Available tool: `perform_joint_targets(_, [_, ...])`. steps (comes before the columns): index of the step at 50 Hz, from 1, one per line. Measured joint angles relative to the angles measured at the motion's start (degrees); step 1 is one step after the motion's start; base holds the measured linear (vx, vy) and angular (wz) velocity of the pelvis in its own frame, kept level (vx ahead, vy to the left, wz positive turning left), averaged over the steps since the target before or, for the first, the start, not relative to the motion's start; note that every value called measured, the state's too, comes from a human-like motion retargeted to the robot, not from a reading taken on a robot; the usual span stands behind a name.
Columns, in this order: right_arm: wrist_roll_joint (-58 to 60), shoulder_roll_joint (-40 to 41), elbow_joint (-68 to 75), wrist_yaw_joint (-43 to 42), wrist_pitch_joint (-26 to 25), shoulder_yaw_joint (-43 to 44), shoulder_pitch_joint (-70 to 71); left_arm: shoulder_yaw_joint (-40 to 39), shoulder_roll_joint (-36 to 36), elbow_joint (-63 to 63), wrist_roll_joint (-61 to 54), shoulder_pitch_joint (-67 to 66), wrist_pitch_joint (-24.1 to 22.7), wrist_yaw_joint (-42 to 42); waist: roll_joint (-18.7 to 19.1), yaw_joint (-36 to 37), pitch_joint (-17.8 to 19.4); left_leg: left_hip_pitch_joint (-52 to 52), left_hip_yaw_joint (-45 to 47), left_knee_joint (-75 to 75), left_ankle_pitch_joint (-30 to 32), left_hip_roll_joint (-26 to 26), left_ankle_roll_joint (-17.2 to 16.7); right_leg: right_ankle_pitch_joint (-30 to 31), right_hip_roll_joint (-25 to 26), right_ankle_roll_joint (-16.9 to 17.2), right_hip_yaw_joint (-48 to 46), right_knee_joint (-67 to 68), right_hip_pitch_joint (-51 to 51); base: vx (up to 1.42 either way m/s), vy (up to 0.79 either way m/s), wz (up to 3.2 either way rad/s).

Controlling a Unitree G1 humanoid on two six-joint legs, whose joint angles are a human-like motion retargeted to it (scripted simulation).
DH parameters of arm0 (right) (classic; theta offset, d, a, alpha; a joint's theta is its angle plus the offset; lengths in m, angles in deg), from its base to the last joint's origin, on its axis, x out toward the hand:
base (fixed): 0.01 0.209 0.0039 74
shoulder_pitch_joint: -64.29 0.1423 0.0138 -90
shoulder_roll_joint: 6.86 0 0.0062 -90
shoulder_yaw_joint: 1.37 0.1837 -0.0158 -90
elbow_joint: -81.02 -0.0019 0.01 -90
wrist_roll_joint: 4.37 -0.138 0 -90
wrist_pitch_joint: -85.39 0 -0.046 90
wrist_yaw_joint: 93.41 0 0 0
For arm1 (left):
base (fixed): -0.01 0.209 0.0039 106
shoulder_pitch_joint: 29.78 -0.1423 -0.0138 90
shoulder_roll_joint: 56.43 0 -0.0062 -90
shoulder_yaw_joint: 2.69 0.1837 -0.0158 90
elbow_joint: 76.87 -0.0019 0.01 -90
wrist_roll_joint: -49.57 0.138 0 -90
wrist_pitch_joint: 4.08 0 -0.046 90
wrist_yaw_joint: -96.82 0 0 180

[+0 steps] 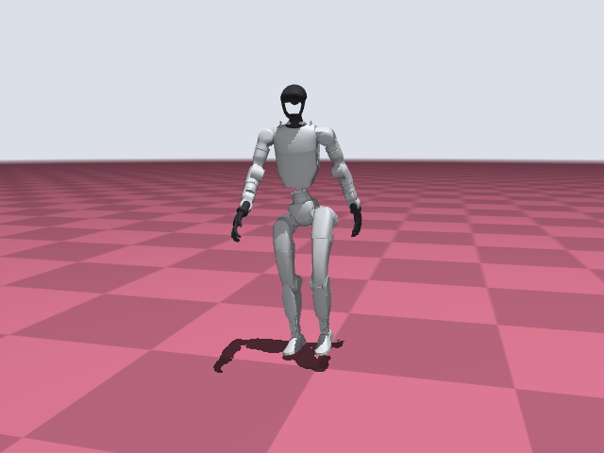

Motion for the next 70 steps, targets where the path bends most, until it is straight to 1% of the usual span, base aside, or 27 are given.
perform_joint_targets(4, [0.1, -1.1, -5.6, -1.2, 2.1, 1.2, 4.3, -5.4, 0.1, -1.9, -9.1, -5.9, -1.9, -2.8, 3.9, 6.4, 2.1, 3.8, 5.0, -30.0, 5.3, 6.1, -5.2, -2.1, 4.6, 1.0, 4.5, -0.9, 7.7, 1.01, 0.16, -1.41])
perform_joint_targets(6, [-0.8, -1.1, -6.6, -1.1, 3.1, 1.8, 4.3, -7.9, -0.5, -2.6, -11.1, -7.1, -2.8, -2.9, 5.6, 7.6, 2.8, 5.0, 7.1, -39.1, 3.7, 7.8, -8.1, -2.7, 5.9, 2.0, 5.8, -1.1, 12.2, 1.07, 0.26, -0.71])
perform_joint_targets(8, [-1.8, -0.8, -6.3, -0.7, 3.4, 2.4, 2.4, -8.8, -1.0, -3.2, -11.8, -6.9, -3.0, -2.9, 5.8, 7.6, 2.7, 5.6, 6.0, -42.9, 2.0, 7.4, -9.0, -2.0, 5.6, 2.8, 6.5, -0.6, 15.4, 1.08, 0.29, -0.15])
perform_joint_targets(10, [-2.5, 0.1, -5.1, 0.1, 2.8, 3.0, -1.3, -8.2, -1.4, -3.3, -11.6, -5.5, -2.8, -2.9, 5.7, 6.9, 1.9, 7.2, 3.6, -43.2, 4.1, 6.1, -8.4, 1.1, 5.4, 2.7, 6.8, 0.8, 18.0, 1.10, 0.30, 0.27])
perform_joint_targets(13, [-2.7, 2.0, -1.2, 3.3, 2.8, 3.0, -9.8, -5.1, -1.7, -3.3, -8.7, -0.5, -4.0, -0.7, 7.0, 4.9, 1.1, 13.4, 2.0, -42.9, 7.7, 5.8, -7.7, 11.6, 7.1, 1.0, 5.3, 8.0, 20.4, 1.14, 0.30, 0.56])
perform_joint_targets(15, [-1.5, 3.4, 2.4, 7.0, 3.4, 2.2, -16.1, -2.9, -1.7, -3.0, -4.3, 4.2, -5.5, 1.6, 8.5, 3.6, -0.5, 16.5, 0.0, -40.8, 5.5, 7.0, -7.3, 18.4, 9.4, 0.3, 2.7, 21.9, 15.5, 1.10, 0.28, 0.63])
perform_joint_targets(17, [-0.5, 4.5, 6.3, 9.1, 2.6, 1.8, -21.3, -1.4, -1.6, -1.5, -0.4, 10.7, -5.3, 1.5, 8.9, 1.7, -2.7, 17.0, -2.6, -38.5, 2.7, 7.2, -7.1, 19.5, 9.8, -0.7, -1.3, 39.5, 4.4, 0.99, 0.23, 0.79])
perform_joint_targets(20, [0.0, 5.2, 11.3, 10.2, 0.2, 2.0, -27.3, -0.7, -1.5, 3.2, 2.8, 21.6, -3.2, -1.6, 9.7, -2.1, -3.5, 18.9, -5.5, -36.1, -0.8, 6.5, -8.3, 11.5, 7.6, -5.8, -6.9, 56.0, -9.6, 0.93, 0.18, 0.95])
perform_joint_targets(22, [0.2, 4.9, 13.7, 10.6, -0.5, 1.9, -30.9, -0.3, -1.4, 8.2, 2.4, 27.8, -3.5, -3.7, 10.9, -5.3, -3.5, 21.4, -7.5, -35.4, -2.5, 6.3, -9.5, 7.7, 7.0, -7.5, -9.0, 57.8, -15.8, 0.91, 0.13, 1.09])
perform_joint_targets(25, [0.2, 4.0, 15.9, 11.5, -0.1, 1.7, -35.2, 0.4, -0.8, 16.9, -0.4, 36.0, -6.1, -6.3, 12.5, -11.1, -3.6, 25.3, -11.0, -35.6, -4.5, 6.0, -11.2, 4.6, 6.6, -7.4, -11.0, 51.1, -22.4, 0.90, 0.06, 1.22])
perform_joint_targets(29, [-0.5, 2.7, 17.6, 12.4, 0.6, 1.3, -38.5, 1.3, 0.7, 26.7, -7.0, 44.3, -11.2, -7.9, 12.4, -18.6, -2.9, 32.3, -15.7, -36.9, -6.4, 4.3, -12.4, 6.9, 3.6, -5.2, -13.7, 22.3, -21.6, 0.94, -0.06, 1.29])
perform_joint_targets(31, [-0.4, 2.4, 18.2, 12.4, -0.7, 1.9, -38.5, 1.1, 1.2, 30.0, -10.8, 47.4, -12.3, -8.9, 11.0, -21.7, -1.3, 37.4, -18.5, -37.4, -7.4, 2.9, -12.6, 8.8, 1.5, -2.4, -14.7, 5.1, -18.0, 1.03, -0.19, 1.21])
perform_joint_targets(33, [1.2, 2.9, 18.8, 13.2, -2.4, 2.8, -37.4, 0.2, 1.4, 32.0, -12.6, 49.2, -12.2, -9.5, 10.0, -23.2, 0.4, 42.5, -20.2, -38.0, -8.0, 2.8, -12.9, 8.3, 1.0, 1.1, -14.7, -5.0, -16.0, 1.05, -0.27, 0.61])
perform_joint_targets(35, [1.9, 3.3, 19.3, 14.3, -3.5, 3.7, -35.6, -0.9, 0.9, 33.1, -13.8, 48.6, -11.7, -8.7, 10.0, -22.9, 0.9, 45.9, -20.6, -38.2, -6.6, 3.6, -12.9, 7.4, 1.7, 2.2, -13.5, -6.3, -16.3, 1.03, -0.30, -0.05])
perform_joint_targets(39, [-2.0, 3.8, 20.0, 13.3, -4.3, 3.1, -29.8, -0.8, -1.1, 32.1, -15.6, 39.8, -9.6, -5.6, 8.5, -18.8, 1.1, 50.1, -18.8, -33.3, 4.9, 1.7, -9.4, 12.7, 1.5, -0.7, -13.3, -6.3, -9.3, 1.07, -0.31, -0.57])
perform_joint_targets(40, [-3.3, 4.0, 20.1, 12.5, -4.1, 2.5, -28.1, -0.3, -1.5, 31.0, -15.0, 36.6, -9.0, -4.7, 7.3, -17.6, 1.5, 50.3, -17.7, -30.0, 8.1, 0.5, -7.7, 12.8, 0.7, -0.8, -12.8, -6.3, -6.6, 1.09, -0.31, -0.58])
perform_joint_targets(42, [-6.2, 4.2, 19.8, 9.9, -2.8, 1.1, -24.6, 1.3, -2.1, 27.7, -11.7, 28.9, -7.3, -1.6, 4.6, -16.6, 0.4, 42.1, -13.7, -13.5, 10.8, -1.8, -4.1, 10.1, -2.0, -0.5, -11.3, -4.4, -3.9, 1.01, -0.28, -0.13])
perform_joint_targets(45, [-9.1, 3.5, 18.4, 4.9, -0.5, 0.9, -17.6, 3.9, -2.3, 21.3, -7.6, 18.0, -5.1, 2.7, 4.4, -16.5, -5.2, 18.7, -8.5, 15.4, 3.7, -0.5, -0.7, 6.4, -2.5, -1.4, -10.9, -0.9, -6.7, 0.88, -0.23, 0.18])
perform_joint_targets(48, [-9.4, 2.7, 15.5, 1.2, -0.3, 2.4, -9.3, 5.2, -1.8, 13.7, -3.6, 9.2, -2.4, 3.5, 3.2, -11.8, -5.3, 7.3, -4.8, 21.3, -1.1, -0.4, 0.6, 3.7, -1.7, -1.6, -8.5, -0.1, -4.7, 0.88, -0.18, -0.82])
perform_joint_targets(50, [-9.7, 2.1, 12.8, -0.3, -0.1, 2.7, -3.9, 5.4, -1.4, 8.9, -1.8, 3.9, -1.1, 3.6, 1.5, -7.4, -4.6, 3.1, -2.0, 17.0, -1.8, -1.0, 0.6, 2.2, -1.9, -1.2, -5.8, -0.2, -2.7, 0.90, -0.11, -1.45])
perform_joint_targets(53, [-9.8, 0.7, 7.5, -2.0, 0.3, 2.9, 3.2, 4.3, -0.6, 3.7, -3.9, -2.8, -0.2, 1.8, -0.2, -0.3, -2.9, 1.8, 1.7, -1.1, 0.6, -0.7, -0.8, 0.5, -2.0, -0.2, -1.4, -0.7, 0.7, 0.91, -0.01, -1.64])
perform_joint_targets(56, [-8.5, -1.0, 2.6, -3.1, 1.7, 3.6, 8.1, 1.1, -0.5, 0.8, -8.9, -7.9, -0.8, -0.6, 2.2, 5.0, -1.4, 4.4, 5.7, -23.6, 4.9, 3.5, -4.1, -1.1, 1.4, 0.7, 1.6, -1.3, 5.7, 0.97, 0.11, -1.39])
perform_joint_targets(60, [-7.4, -2.2, -0.3, -2.3, 3.7, 2.8, 9.0, -2.7, -1.7, -1.5, -11.5, -10.9, -2.4, -0.2, 5.9, 7.2, -0.7, 6.4, 7.8, -41.0, 1.7, 7.2, -8.9, -2.2, 4.8, 2.2, 3.6, -1.4, 13.8, 1.03, 0.23, -0.61])
perform_joint_targets(63, [-6.7, -1.7, 0.6, 0.0, 2.7, 2.2, 3.9, -1.8, -2.6, -1.8, -11.8, -9.2, -2.0, 0.9, 6.5, 5.9, -1.7, 9.6, 4.7, -43.1, 4.0, 6.1, -7.8, 1.9, 5.1, 1.2, 3.8, 0.7, 17.8, 1.07, 0.28, 0.22])
perform_joint_targets(66, [-5.3, 0.1, 3.5, 4.5, 2.5, 1.6, -5.0, 0.4, -3.3, -1.7, -10.3, -4.2, -3.4, 3.1, 8.4, 3.2, -2.2, 15.9, 3.4, -41.6, 5.6, 6.6, -7.3, 12.3, 7.0, -1.1, 2.0, 9.8, 19.5, 1.12, 0.28, 0.58])
perform_joint_targets(68, [-3.3, 1.9, 6.2, 8.2, 2.8, 1.0, -11.8, 1.5, -3.4, -1.4, -7.1, 1.2, -4.9, 4.5, 9.5, 1.6, -4.0, 18.0, 1.3, -39.6, 3.8, 7.8, -7.3, 18.6, 8.8, -1.1, -0.6, 26.2, 12.2, 1.04, 0.25, 0.57])
perform_joint_targets(70, [-1.8, 3.4, 9.1, 9.8, 1.6, 0.9, -17.6, 1.6, -3.0, -0.3, -4.8, 8.5, -4.7, 3.4, 9.3, -0.5, -5.8, 18.0, -0.9, -37.6, 1.4, 7.8, -7.4, 20.1, 8.7, -1.5, -3.6, 43.8, 0.6, 0.93, 0.19, 0.73])
